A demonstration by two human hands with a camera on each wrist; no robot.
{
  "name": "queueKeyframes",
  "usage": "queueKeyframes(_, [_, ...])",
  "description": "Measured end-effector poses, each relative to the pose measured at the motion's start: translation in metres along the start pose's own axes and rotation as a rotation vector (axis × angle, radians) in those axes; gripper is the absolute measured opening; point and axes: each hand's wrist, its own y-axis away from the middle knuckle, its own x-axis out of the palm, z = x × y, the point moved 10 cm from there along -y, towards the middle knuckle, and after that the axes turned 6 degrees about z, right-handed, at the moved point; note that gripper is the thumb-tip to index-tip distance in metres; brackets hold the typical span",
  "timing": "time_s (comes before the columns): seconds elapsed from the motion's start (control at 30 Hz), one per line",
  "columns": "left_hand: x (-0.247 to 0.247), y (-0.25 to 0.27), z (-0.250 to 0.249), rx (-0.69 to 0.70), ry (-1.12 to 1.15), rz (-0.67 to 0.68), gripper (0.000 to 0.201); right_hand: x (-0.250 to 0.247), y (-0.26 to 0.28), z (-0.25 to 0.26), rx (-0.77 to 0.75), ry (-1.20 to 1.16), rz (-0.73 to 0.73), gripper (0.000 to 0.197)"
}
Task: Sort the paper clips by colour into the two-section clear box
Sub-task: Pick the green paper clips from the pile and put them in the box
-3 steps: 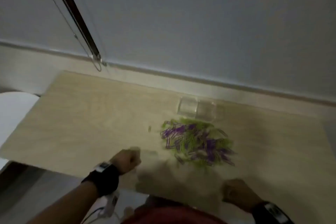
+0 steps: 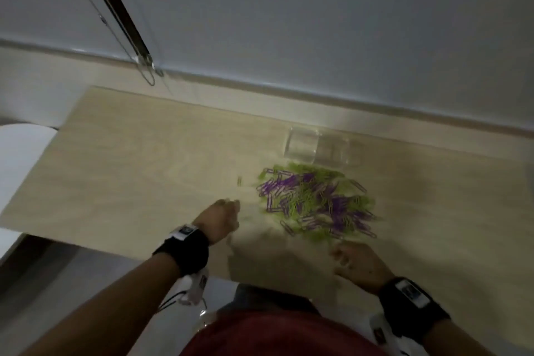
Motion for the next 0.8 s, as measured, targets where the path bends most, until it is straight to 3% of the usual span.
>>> queueKeyframes(0.07, [0.005, -0.019, -0.018, 0.016, -0.101, 0.012, 0.047, -0.003, -0.033, 0.042, -0.06, 0.007, -0.018, 0.037])
queueKeyframes(0.13, [0.015, -0.026, -0.028, 0.042, -0.13, -0.016, 0.057, 0.008, -0.05, 0.064, -0.141, 0.048, -0.062, 0.033])
queueKeyframes(0.2, [0.016, -0.027, -0.031, 0.027, -0.035, -0.059, 0.052, 0.019, -0.06, 0.07, -0.128, 0.078, -0.104, 0.028])
queueKeyframes(0.37, [0.021, -0.028, -0.026, -0.001, 0.184, -0.172, 0.013, 0.025, -0.083, 0.077, 0.034, -0.037, -0.288, 0.026])
queueKeyframes(0.53, [0.028, -0.024, -0.04, 0.061, 0.192, -0.204, 0.008, 0.022, -0.092, 0.082, 0.077, -0.071, -0.349, 0.014])
queueKeyframes(0.67, [0.036, -0.024, -0.062, 0.18, 0.18, -0.191, 0.026, 0.024, -0.096, 0.076, 0.043, 0.004, -0.352, 0.003])
queueKeyframes(0.73, [0.041, -0.028, -0.066, 0.161, 0.121, -0.154, 0.034, 0.02, -0.094, 0.075, -0.011, 0.053, -0.346, 0.004])
queueKeyframes(0.8, [0.043, -0.031, -0.07, 0.167, 0.079, -0.138, 0.024, 0.015, -0.09, 0.077, -0.091, 0.17, -0.35, 0.014])
